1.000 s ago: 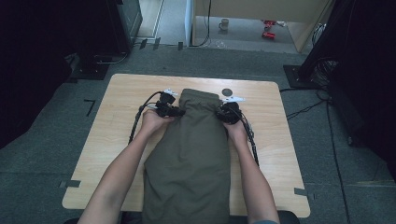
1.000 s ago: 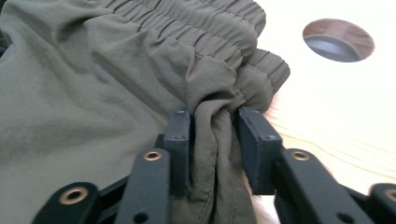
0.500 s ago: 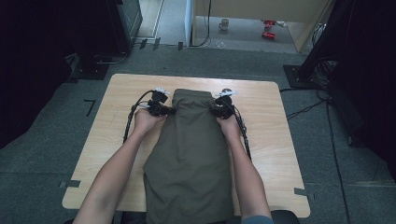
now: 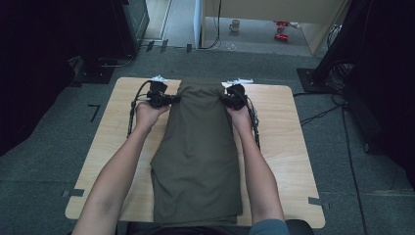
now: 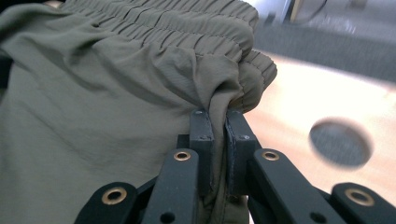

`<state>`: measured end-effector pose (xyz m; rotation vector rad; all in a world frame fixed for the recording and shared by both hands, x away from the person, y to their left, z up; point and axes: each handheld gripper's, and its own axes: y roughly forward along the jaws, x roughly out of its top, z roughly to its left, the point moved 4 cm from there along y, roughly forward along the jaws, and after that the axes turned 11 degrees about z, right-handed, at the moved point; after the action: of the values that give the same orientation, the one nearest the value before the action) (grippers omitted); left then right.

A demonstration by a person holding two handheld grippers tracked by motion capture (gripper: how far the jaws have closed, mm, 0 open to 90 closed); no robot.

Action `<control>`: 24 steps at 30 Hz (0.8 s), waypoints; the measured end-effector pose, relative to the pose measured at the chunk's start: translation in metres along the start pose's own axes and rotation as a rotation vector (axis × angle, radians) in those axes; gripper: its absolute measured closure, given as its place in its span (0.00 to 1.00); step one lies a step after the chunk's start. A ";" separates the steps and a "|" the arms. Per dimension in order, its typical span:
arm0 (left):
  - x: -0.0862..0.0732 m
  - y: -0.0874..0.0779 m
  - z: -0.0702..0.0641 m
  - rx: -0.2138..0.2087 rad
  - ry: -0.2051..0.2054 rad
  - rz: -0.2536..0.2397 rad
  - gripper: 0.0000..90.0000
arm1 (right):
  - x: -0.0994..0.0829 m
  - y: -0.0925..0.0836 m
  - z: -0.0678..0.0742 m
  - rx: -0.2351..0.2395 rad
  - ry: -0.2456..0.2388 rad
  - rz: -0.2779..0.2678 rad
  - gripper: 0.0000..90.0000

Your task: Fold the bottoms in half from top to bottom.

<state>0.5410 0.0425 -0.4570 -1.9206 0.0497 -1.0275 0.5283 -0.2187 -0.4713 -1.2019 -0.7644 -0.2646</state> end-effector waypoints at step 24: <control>-0.013 -0.068 -0.050 -0.024 0.154 -0.090 1.00 | -0.009 -0.075 0.025 0.015 -0.147 -0.108 0.93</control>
<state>0.4751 0.0516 -0.4041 -1.8766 0.0639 -1.2390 0.4698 -0.2251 -0.4178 -1.1771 -0.9593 -0.2611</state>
